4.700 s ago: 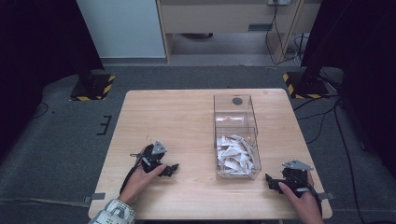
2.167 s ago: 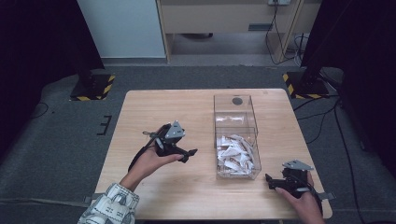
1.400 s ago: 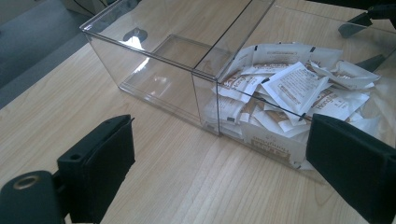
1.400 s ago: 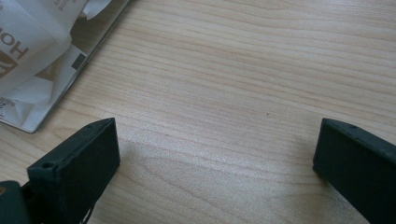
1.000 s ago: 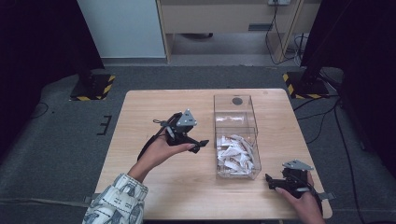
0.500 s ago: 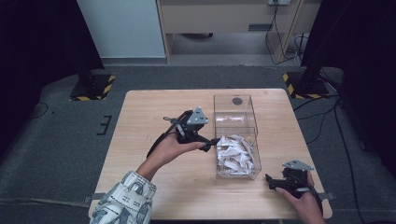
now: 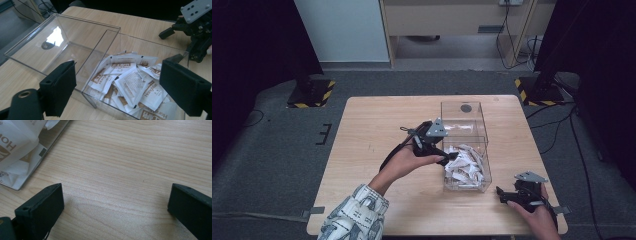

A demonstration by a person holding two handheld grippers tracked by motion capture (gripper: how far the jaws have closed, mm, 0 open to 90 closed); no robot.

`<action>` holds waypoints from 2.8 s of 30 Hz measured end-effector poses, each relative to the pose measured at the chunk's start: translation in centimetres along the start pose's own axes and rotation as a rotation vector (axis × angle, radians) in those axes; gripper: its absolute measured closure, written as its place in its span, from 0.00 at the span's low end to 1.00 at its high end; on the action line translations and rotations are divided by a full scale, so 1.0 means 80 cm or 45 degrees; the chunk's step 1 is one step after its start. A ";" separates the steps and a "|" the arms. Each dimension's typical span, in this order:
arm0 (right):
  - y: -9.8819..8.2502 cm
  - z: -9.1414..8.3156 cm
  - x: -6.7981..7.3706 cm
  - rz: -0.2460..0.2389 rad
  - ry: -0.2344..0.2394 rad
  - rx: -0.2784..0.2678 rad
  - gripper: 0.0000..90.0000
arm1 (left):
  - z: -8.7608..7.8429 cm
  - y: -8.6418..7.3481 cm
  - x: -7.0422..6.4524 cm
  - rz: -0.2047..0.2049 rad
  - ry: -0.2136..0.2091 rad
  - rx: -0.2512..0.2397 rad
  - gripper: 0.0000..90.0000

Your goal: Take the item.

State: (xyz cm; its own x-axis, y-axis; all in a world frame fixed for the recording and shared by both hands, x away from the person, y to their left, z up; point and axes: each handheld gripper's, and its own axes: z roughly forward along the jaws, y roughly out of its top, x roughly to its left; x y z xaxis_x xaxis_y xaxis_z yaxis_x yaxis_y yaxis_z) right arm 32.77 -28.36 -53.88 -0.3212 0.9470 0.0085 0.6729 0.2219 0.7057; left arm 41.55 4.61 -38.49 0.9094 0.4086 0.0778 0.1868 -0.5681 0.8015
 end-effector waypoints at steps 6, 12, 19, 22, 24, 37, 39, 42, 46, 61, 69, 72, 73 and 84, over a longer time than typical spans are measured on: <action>0.000 0.000 0.000 0.000 0.001 0.000 0.01 | 0.015 0.004 -0.014 0.027 -0.058 0.028 0.23; -0.001 -0.001 -0.001 -0.012 0.010 0.003 0.01 | 0.033 0.001 -0.027 0.070 -0.091 0.068 0.27; -0.001 -0.001 -0.001 -0.012 0.011 0.003 0.01 | 0.051 -0.011 -0.034 0.083 -0.107 0.112 0.31; -0.001 -0.001 -0.001 -0.012 0.010 0.003 0.01 | 0.057 -0.014 -0.037 0.092 -0.109 0.140 0.34; -0.001 -0.001 -0.001 -0.013 0.011 0.003 0.01 | 0.061 -0.015 -0.038 0.085 -0.113 0.152 0.36; -0.001 -0.001 -0.001 -0.011 0.012 0.003 0.01 | 0.079 -0.023 -0.044 0.116 -0.114 0.220 0.55; -0.001 -0.001 -0.001 -0.012 0.012 0.003 0.01 | 0.080 -0.024 -0.043 0.114 -0.110 0.226 0.58; -0.001 -0.001 -0.001 -0.012 0.011 0.003 0.01 | 0.080 -0.025 -0.042 0.107 -0.112 0.233 0.62; -0.001 -0.001 -0.001 -0.011 0.010 0.003 0.01 | 0.081 -0.026 -0.041 0.101 -0.118 0.249 0.67; -0.001 -0.001 -0.001 -0.011 0.011 0.003 0.01 | 0.084 -0.021 -0.038 0.055 -0.141 0.246 0.98; -0.001 -0.001 -0.001 -0.012 0.010 0.003 0.01 | 0.074 -0.017 -0.031 0.021 -0.151 0.168 0.99; -0.001 -0.001 -0.001 -0.012 0.011 0.003 0.01 | 0.070 -0.015 -0.029 0.013 -0.154 0.155 0.99; -0.001 -0.001 -0.001 -0.013 0.011 0.003 0.01 | 0.069 -0.014 -0.029 0.014 -0.153 0.152 0.99; -0.001 -0.001 -0.001 -0.013 0.011 0.003 0.01 | 0.062 -0.006 -0.029 0.013 -0.156 0.118 0.99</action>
State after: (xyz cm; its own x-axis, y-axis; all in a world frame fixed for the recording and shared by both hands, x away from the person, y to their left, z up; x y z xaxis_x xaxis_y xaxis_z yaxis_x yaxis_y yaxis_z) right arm 32.70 -28.45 -53.87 -0.3338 0.9426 0.0078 0.6711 0.2318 0.7042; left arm 41.21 0.40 -42.03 0.9490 0.3151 0.0080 0.2055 -0.6377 0.7423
